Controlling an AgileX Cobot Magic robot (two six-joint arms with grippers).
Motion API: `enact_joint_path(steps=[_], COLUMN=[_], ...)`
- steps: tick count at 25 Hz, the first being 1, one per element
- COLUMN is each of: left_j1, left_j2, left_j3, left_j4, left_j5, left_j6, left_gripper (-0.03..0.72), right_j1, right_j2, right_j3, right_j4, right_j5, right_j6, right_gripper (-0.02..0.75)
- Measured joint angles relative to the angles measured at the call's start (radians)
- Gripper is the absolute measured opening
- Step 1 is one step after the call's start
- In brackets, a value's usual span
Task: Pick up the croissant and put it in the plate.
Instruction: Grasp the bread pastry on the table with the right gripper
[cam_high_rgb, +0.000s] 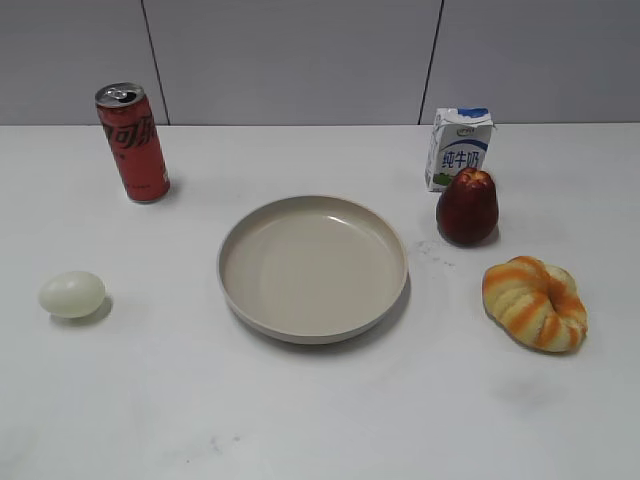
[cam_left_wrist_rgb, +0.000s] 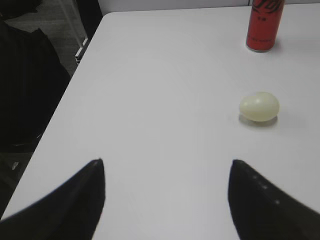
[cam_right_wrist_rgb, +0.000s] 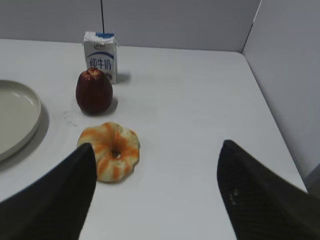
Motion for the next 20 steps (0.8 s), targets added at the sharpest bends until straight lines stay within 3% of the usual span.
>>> enact_joint_path(steps=[9,20], left_j1=[0.000,0.000], left_j2=[0.000,0.000], left_j3=[0.000,0.000], left_j4=[0.000,0.000], left_j5=[0.000,0.000], left_j6=[0.000,0.000], left_gripper=[0.583,0.583], right_j1=[0.000,0.001], right_j2=[0.407,0.955], right_j3=[-0.010,-0.151], right_j4=[0.112,0.323], right_j5=[-0.139,-0.097], right_j6=[-0.009,-0.068], right_gripper=[0.569,0.569])
